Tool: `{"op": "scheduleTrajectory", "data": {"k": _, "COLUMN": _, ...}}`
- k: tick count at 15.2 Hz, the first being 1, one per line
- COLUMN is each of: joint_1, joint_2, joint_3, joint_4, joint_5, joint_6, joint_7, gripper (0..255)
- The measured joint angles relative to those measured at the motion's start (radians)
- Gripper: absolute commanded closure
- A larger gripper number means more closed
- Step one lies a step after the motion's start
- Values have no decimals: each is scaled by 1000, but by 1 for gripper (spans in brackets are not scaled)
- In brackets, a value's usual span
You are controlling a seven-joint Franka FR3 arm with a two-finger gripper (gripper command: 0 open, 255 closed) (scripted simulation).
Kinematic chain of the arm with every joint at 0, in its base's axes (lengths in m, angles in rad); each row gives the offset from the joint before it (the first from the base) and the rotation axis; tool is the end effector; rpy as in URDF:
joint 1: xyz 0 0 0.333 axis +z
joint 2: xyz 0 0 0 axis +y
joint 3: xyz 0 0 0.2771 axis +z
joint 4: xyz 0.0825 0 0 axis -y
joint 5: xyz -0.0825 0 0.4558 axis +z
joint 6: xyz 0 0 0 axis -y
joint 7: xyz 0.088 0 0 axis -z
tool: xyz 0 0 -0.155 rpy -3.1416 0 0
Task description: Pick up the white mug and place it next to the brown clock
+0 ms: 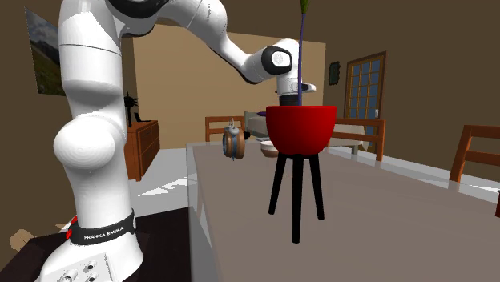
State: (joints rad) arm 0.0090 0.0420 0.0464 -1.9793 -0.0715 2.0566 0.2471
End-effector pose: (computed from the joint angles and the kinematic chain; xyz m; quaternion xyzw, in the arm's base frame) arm 0.6332 0.0282 0.3306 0.9962 -0.0796 0.0221 0.0279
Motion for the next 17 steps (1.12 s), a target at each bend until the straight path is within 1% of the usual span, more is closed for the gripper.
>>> {"op": "scheduleTrajectory", "data": {"k": 17, "joint_1": 1, "joint_2": -37, "joint_3": 1, "joint_4": 189, "joint_5": 8, "joint_6": -225, "joint_7": -15, "gripper": 255}}
